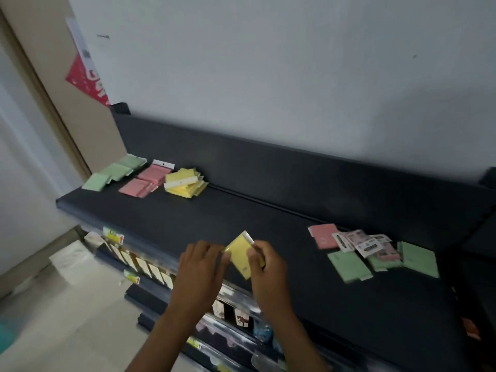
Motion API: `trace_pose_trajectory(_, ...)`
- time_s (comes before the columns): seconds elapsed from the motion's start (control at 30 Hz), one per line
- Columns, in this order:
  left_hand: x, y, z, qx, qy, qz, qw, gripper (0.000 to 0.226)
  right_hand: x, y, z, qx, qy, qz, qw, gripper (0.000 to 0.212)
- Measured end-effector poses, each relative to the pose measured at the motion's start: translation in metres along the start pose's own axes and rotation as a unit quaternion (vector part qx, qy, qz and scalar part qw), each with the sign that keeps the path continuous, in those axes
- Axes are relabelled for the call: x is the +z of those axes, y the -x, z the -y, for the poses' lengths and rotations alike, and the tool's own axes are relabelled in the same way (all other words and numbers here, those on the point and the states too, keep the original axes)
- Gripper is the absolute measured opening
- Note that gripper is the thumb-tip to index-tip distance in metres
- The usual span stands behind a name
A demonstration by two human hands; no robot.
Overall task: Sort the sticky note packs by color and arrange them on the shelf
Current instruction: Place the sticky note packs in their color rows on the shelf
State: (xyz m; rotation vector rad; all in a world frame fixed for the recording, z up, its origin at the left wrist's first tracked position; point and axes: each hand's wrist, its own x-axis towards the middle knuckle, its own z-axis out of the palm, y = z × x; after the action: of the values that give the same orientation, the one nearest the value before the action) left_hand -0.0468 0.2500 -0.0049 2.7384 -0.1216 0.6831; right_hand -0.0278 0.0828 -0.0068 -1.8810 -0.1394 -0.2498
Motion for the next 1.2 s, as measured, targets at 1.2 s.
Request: trace_pose_trajectory(1.2, -0.193, 0.028, 0.393, -0.113, -0.118, -0.1, 0.981, 0.018, 0.401, 0.012, 0.187, -0.034, 0.034, 0.143, 0.989, 0.026)
